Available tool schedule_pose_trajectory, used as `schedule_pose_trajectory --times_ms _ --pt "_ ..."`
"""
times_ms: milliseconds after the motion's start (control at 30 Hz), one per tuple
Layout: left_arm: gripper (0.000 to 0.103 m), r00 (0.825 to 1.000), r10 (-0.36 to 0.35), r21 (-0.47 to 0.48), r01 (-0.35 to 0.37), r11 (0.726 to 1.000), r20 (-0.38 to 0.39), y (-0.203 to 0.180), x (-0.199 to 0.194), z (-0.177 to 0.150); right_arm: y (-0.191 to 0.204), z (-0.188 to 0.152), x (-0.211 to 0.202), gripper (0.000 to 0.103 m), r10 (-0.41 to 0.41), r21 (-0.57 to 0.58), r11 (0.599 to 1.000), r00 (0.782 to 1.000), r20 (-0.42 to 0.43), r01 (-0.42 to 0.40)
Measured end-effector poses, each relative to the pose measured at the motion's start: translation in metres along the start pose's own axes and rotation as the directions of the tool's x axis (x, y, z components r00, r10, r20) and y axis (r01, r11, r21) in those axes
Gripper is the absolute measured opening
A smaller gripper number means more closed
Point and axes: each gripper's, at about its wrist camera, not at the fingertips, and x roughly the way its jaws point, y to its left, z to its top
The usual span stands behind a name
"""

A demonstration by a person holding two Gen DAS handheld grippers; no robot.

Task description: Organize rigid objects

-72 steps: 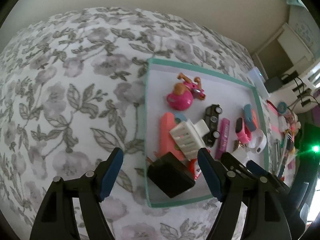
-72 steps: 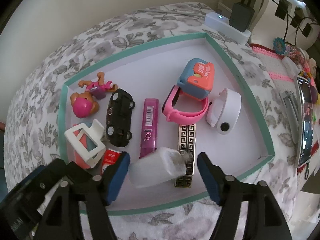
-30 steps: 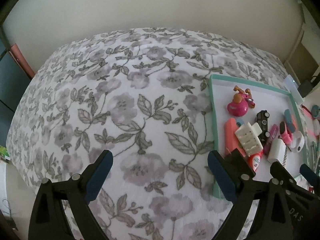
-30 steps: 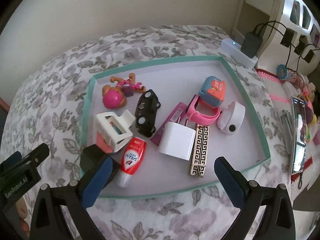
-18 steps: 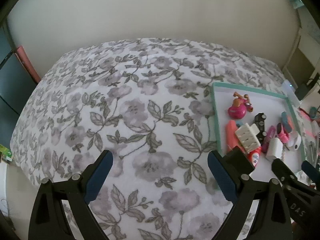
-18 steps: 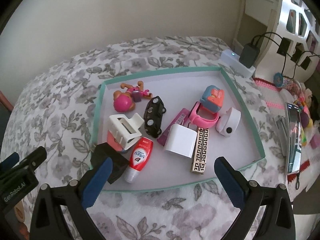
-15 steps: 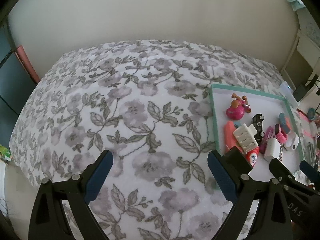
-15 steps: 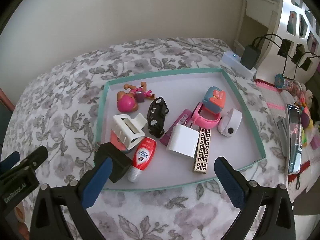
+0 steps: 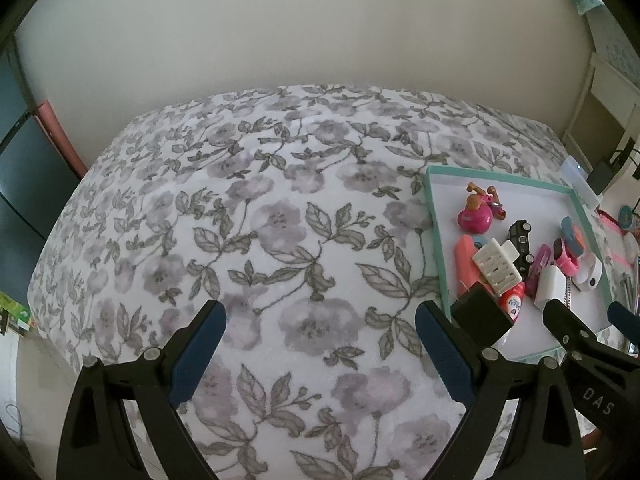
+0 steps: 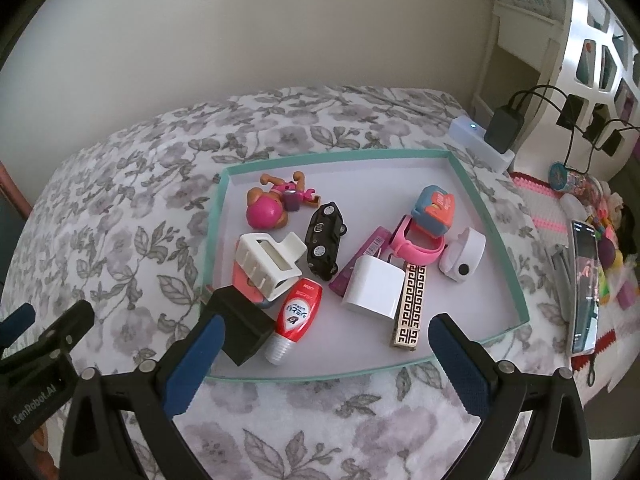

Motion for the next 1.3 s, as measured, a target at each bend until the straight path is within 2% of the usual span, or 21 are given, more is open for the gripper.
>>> schedule_pose_trajectory --times_ms 633,1300 --pt "0.096 0.999 0.024 -0.028 -0.026 0.999 -0.042 0.010 0.012 -0.001 0.002 -0.001 0.004 0.103 0.001 -0.015 1.000 1.000 -0.011 -0.001" --pt "0.096 0.999 0.039 -0.022 -0.040 0.999 -0.035 0.009 0.012 -0.001 0.004 -0.001 0.004 0.103 -0.002 -0.015 1.000 1.000 -0.013 0.002"
